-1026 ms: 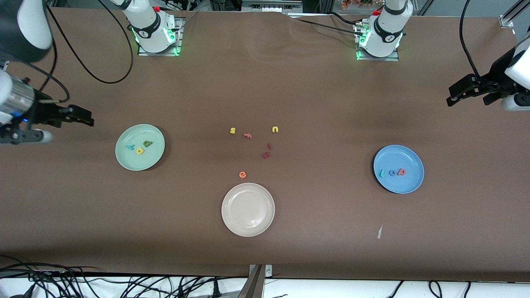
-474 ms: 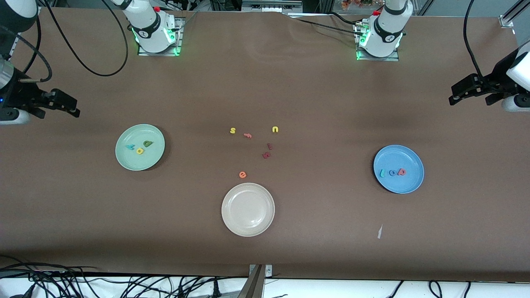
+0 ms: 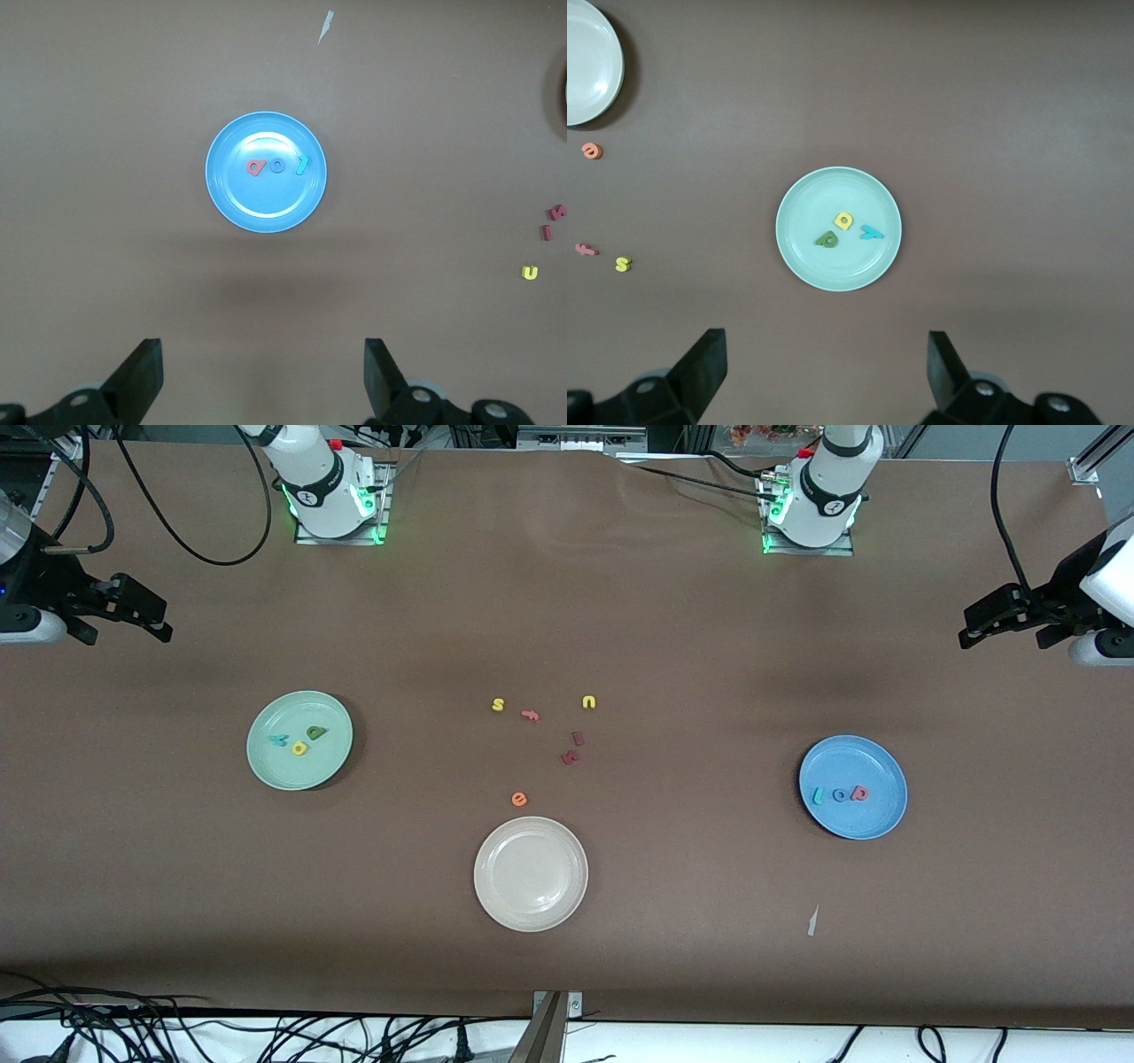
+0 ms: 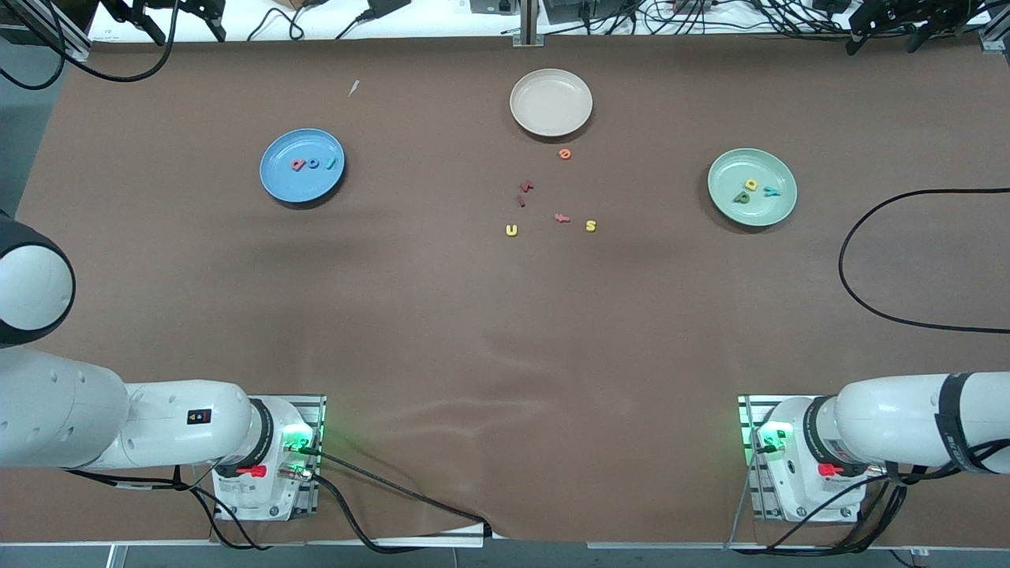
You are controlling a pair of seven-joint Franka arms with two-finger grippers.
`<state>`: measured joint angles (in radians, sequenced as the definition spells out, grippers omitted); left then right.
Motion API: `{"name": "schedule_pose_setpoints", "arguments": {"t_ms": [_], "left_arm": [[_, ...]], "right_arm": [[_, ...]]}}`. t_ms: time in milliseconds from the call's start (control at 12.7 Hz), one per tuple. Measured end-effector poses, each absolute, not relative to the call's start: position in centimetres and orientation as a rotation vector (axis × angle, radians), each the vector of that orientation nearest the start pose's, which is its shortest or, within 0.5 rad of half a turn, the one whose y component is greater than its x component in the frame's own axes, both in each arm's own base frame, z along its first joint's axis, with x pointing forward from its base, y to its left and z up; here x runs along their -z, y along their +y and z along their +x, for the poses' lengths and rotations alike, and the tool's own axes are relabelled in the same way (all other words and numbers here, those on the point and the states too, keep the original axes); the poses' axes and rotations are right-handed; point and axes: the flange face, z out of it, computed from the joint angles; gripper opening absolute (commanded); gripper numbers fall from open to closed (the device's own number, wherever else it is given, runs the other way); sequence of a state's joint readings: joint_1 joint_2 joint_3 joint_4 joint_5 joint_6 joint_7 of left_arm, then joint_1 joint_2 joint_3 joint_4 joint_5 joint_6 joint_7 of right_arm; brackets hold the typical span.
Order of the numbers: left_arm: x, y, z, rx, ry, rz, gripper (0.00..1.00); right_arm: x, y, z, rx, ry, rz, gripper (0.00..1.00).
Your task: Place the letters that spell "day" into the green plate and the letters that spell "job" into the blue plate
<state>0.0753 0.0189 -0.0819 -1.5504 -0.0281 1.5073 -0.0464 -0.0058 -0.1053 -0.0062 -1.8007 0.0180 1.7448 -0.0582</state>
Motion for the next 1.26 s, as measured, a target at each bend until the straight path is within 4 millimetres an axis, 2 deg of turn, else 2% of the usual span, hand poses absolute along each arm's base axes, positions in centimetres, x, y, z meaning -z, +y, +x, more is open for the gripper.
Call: {"name": "schedule_pose_setpoints", "arguments": {"t_ms": [553,1263], "left_arm": [[-61.8,-0.4,55.3,-0.101,-0.068,-3.167,1.0],[-61.8,-0.4,55.3,-0.101,-0.068,-3.167,1.0]], "right_arm": [[-58.6,-0.5,55.9,0.037,-0.073,-3.123,1.0],[-58.0,-1.1,56.1,0.015,-0.054,-3.123,1.0]]}}
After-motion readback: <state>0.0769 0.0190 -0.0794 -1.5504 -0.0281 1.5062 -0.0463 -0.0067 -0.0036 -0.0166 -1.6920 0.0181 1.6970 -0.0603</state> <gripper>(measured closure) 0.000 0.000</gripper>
